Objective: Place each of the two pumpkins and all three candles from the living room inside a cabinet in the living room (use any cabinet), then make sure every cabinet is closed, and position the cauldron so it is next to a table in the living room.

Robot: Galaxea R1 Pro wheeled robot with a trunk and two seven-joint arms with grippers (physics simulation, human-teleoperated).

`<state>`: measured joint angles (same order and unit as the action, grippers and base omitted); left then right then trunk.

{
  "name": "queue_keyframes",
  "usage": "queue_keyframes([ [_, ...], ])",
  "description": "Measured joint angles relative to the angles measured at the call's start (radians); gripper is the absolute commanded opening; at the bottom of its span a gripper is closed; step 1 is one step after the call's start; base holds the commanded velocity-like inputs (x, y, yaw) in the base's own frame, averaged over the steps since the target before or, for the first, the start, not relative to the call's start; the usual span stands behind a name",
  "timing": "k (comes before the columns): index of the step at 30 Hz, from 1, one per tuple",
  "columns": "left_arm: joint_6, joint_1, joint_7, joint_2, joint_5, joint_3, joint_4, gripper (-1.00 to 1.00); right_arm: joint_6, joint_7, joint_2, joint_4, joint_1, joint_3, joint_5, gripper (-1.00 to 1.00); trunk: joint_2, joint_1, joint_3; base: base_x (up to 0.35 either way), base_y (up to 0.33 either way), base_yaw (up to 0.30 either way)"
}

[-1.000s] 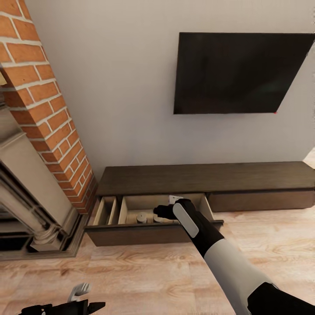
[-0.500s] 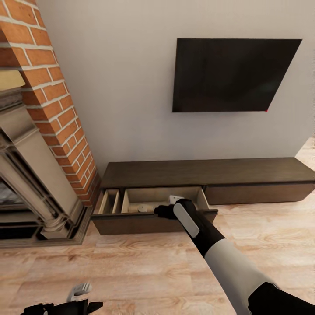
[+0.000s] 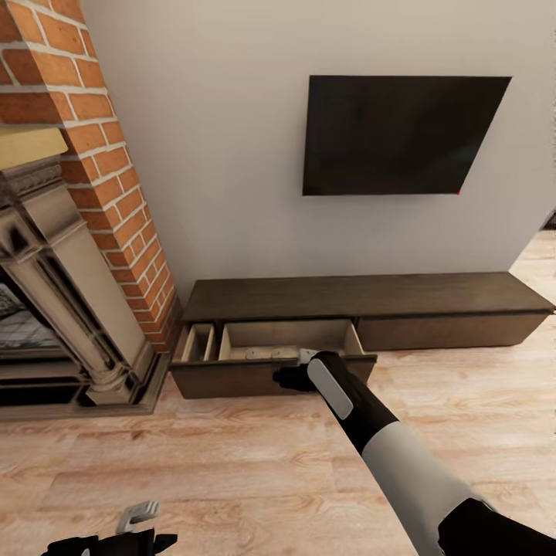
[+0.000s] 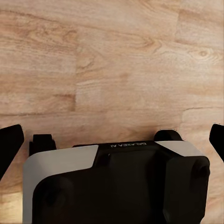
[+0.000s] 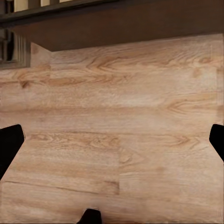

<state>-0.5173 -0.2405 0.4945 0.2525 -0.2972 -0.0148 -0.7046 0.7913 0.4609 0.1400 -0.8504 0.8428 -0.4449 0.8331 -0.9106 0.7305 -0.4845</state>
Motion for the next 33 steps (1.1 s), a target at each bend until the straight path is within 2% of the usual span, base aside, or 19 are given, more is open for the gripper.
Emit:
queue_keyframes([
  [6, 0.002, 0.0, -0.001, 0.0, -0.001, 0.001, 0.0, 1.0, 0.001, 0.004, -0.001, 0.004, -0.049, -0.001, 0.004, 1.0, 0.0, -0.001, 0.0, -0.06, 0.0, 0.0],
  [11, 0.003, -0.001, -0.016, 0.001, -0.001, 0.007, 0.0, 1.0, -0.019, 0.008, -0.002, 0.013, -0.145, -0.003, -0.01, 1.0, 0.0, -0.001, 0.0, -0.004, 0.0, 0.0],
  [12, 0.004, -0.002, -0.032, 0.0, -0.001, 0.013, 0.0, 1.0, -0.033, 0.008, -0.002, 0.014, -0.164, -0.004, -0.011, 1.0, 0.0, -0.001, 0.0, 0.0, 0.0, 0.0],
  [15, 0.003, -0.009, -0.133, -0.013, -0.002, 0.021, -0.002, 1.0, -0.067, 0.007, -0.003, 0.017, -0.218, -0.006, -0.011, 1.0, 0.0, -0.001, 0.0, 0.0, 0.0, 0.0],
  [19, -0.002, -0.033, -0.248, -0.052, -0.004, 0.022, -0.004, 1.0, -0.111, 0.006, -0.009, 0.028, -0.283, -0.009, -0.029, 1.0, 0.0, -0.001, 0.0, 0.0, 0.0, 0.0],
  [20, 0.002, -0.056, -0.328, -0.095, -0.006, 0.022, -0.004, 1.0, -0.183, 0.006, -0.011, 0.069, -0.309, -0.009, -0.105, 1.0, 0.0, -0.001, 0.0, 0.0, 0.0, 0.0],
  [21, 0.003, -0.058, -0.345, -0.106, -0.003, 0.023, -0.004, 1.0, -0.2, 0.006, -0.01, 0.084, -0.312, -0.009, -0.122, 1.0, 0.0, -0.001, 0.0, 0.0, 0.0, 0.0],
  [22, 0.008, -0.061, -0.387, -0.125, -0.004, 0.023, -0.004, 1.0, -0.247, 0.003, -0.01, 0.131, -0.316, -0.009, -0.162, 1.0, 0.0, -0.001, 0.0, 0.0, 0.0, 0.0],
  [24, 0.025, -0.063, -0.425, -0.151, -0.002, 0.022, -0.004, 1.0, -0.328, 0.001, -0.008, 0.199, -0.318, -0.009, -0.197, 1.0, 0.0, -0.001, 0.0, 0.0, 0.0, 0.0],
  [25, 0.051, -0.064, -0.438, -0.169, 0.003, 0.021, -0.004, 1.0, -0.407, -0.003, -0.005, 0.243, -0.318, -0.008, -0.209, 1.0, 0.0, -0.001, 0.0, 0.0, 0.0, 0.0],
  [28, 0.098, -0.064, -0.449, -0.189, 0.009, 0.022, -0.004, 1.0, -0.556, -0.03, -0.002, 0.319, -0.319, -0.008, -0.217, 1.0, 0.0, -0.001, 0.0, 0.0, 0.0, 0.0],
  [33, 0.193, -0.063, -0.453, -0.197, 0.007, 0.023, 0.009, 1.0, -0.713, -0.121, -0.002, 0.444, -0.319, -0.006, -0.222, 1.0, 0.0, -0.001, 0.0, 0.0, 0.0, 0.0],
])
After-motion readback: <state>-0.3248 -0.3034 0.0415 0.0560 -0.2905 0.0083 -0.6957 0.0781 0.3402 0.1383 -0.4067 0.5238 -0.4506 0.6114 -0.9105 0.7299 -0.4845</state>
